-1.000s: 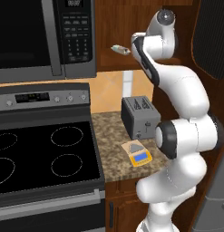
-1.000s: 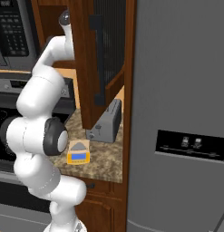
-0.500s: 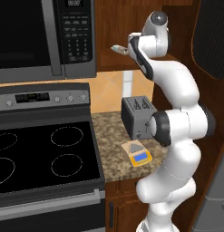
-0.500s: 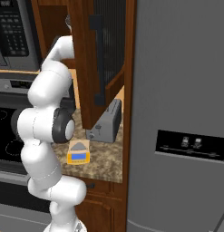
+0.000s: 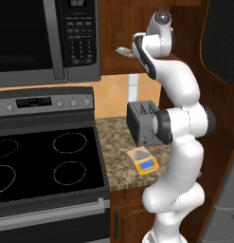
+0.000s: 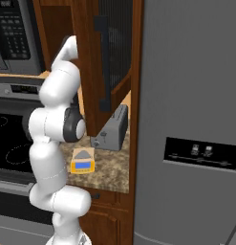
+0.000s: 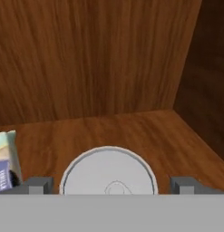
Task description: Pick the canned food and place it on the digital scale for weighing, and close the cabinet.
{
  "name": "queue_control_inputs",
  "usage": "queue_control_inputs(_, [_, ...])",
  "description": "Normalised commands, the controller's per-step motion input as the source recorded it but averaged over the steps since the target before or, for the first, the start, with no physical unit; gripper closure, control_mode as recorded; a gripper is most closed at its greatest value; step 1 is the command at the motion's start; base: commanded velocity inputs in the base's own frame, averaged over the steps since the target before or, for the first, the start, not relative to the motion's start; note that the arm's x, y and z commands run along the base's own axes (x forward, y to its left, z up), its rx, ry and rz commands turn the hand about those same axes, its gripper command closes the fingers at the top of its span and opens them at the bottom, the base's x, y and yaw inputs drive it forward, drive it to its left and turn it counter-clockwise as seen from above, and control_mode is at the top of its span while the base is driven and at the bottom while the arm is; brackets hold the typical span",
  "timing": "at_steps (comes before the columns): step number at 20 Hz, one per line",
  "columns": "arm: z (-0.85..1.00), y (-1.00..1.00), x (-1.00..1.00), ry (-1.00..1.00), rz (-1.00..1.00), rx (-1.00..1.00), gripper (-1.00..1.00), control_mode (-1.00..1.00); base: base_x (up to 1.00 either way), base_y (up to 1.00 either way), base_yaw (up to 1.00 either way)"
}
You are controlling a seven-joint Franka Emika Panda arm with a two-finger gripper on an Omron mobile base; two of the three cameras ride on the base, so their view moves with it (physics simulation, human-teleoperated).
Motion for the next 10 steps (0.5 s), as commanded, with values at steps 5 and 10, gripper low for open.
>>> queue_control_inputs(5, [-0.19, -0.06, 0.13, 0.00, 0.00, 0.00, 1.00, -1.00, 0.00, 0.00, 0.00])
queue_control_inputs(10, [-0.31, 0.00, 0.00, 0.00, 0.00, 0.00, 1.00, -1.00, 0.00, 0.00, 0.00])
